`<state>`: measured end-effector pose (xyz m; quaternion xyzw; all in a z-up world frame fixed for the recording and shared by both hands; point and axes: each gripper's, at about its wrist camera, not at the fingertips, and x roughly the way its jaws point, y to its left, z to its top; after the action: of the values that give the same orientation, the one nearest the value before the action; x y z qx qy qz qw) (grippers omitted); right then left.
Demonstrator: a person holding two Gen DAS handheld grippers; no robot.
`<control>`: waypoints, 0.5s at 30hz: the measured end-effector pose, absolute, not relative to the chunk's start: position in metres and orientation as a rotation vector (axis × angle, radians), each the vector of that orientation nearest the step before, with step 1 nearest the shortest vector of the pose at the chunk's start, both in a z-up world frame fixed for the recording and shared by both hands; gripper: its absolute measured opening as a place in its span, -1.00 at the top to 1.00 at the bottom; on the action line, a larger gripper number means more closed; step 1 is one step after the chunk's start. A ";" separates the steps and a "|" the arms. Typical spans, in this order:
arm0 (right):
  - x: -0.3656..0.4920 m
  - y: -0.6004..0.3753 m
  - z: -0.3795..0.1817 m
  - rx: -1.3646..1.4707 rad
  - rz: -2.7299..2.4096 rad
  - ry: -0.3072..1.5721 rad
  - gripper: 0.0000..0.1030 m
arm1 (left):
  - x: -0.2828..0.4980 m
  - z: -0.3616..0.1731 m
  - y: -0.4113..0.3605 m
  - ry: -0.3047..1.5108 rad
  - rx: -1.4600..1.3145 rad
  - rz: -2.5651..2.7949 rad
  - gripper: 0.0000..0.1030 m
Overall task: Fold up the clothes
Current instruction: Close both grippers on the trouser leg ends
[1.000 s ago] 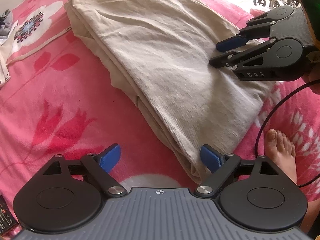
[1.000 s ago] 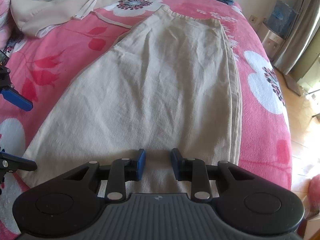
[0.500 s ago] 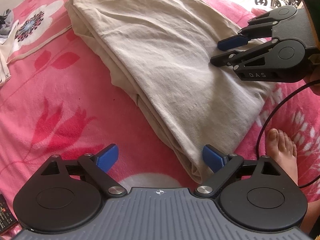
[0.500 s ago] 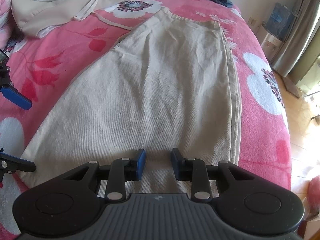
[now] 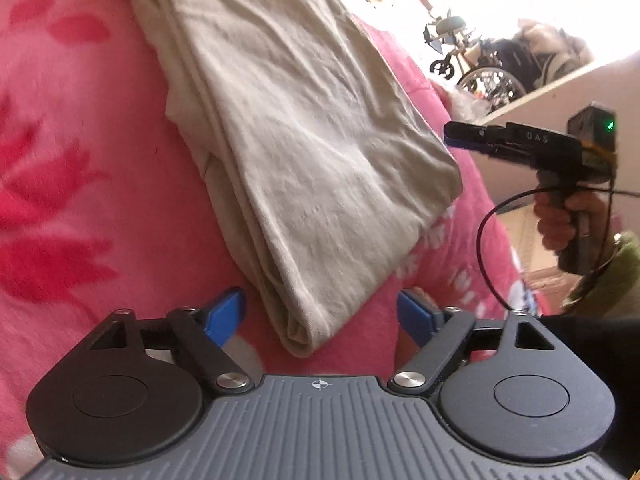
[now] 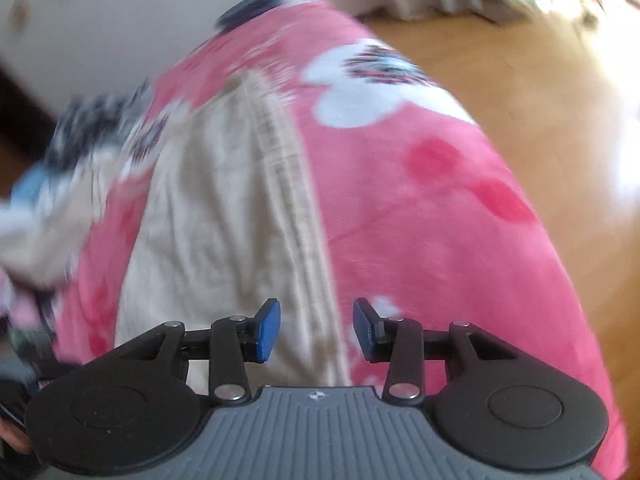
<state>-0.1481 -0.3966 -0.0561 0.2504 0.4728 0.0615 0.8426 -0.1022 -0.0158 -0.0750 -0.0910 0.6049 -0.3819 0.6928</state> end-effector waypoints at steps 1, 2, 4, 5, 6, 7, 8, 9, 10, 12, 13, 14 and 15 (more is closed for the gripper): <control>-0.148 -0.404 -0.061 0.575 0.134 0.999 0.16 | -0.102 -0.077 -0.014 1.355 -0.225 -0.853 -0.41; -0.147 -0.406 -0.067 0.601 0.134 1.009 0.16 | -0.102 -0.079 -0.013 1.360 -0.240 -0.856 -0.38; -0.144 -0.409 -0.079 0.653 0.134 1.027 0.16 | -0.103 -0.083 -0.014 1.369 -0.253 -0.868 -0.28; -0.143 -0.410 -0.084 0.677 0.134 1.035 0.16 | -0.104 -0.086 -0.015 1.376 -0.254 -0.871 -0.24; -0.142 -0.409 -0.087 0.673 0.139 1.039 0.16 | -0.106 -0.088 -0.016 1.382 -0.255 -0.873 -0.19; -0.141 -0.409 -0.087 0.677 0.146 1.041 0.16 | -0.107 -0.091 -0.017 1.383 -0.251 -0.877 -0.13; -0.141 -0.408 -0.087 0.680 0.153 1.044 0.16 | -0.110 -0.092 -0.018 1.380 -0.242 -0.883 -0.13; -0.141 -0.408 -0.088 0.685 0.160 1.047 0.16 | -0.112 -0.093 -0.018 1.371 -0.229 -0.891 -0.12; -0.143 -0.410 -0.089 0.708 0.173 1.060 0.16 | -0.114 -0.093 -0.018 1.357 -0.211 -0.901 -0.10; -0.150 -0.415 -0.094 0.771 0.200 1.084 0.17 | -0.116 -0.093 -0.018 1.344 -0.197 -0.915 -0.07; -0.154 -0.417 -0.097 0.804 0.212 1.096 0.17 | -0.115 -0.094 -0.017 1.347 -0.207 -0.915 -0.05; -0.158 -0.419 -0.100 0.838 0.221 1.102 0.17 | -0.114 -0.095 -0.016 1.354 -0.224 -0.912 -0.03; -0.162 -0.421 -0.103 0.872 0.229 1.109 0.18 | -0.113 -0.096 -0.014 1.362 -0.243 -0.908 0.01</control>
<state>-0.1622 -0.4210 -0.1029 0.3997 0.5084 0.1051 0.7555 -0.1126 -0.0139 -0.0962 -0.1083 0.6061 -0.4040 0.6766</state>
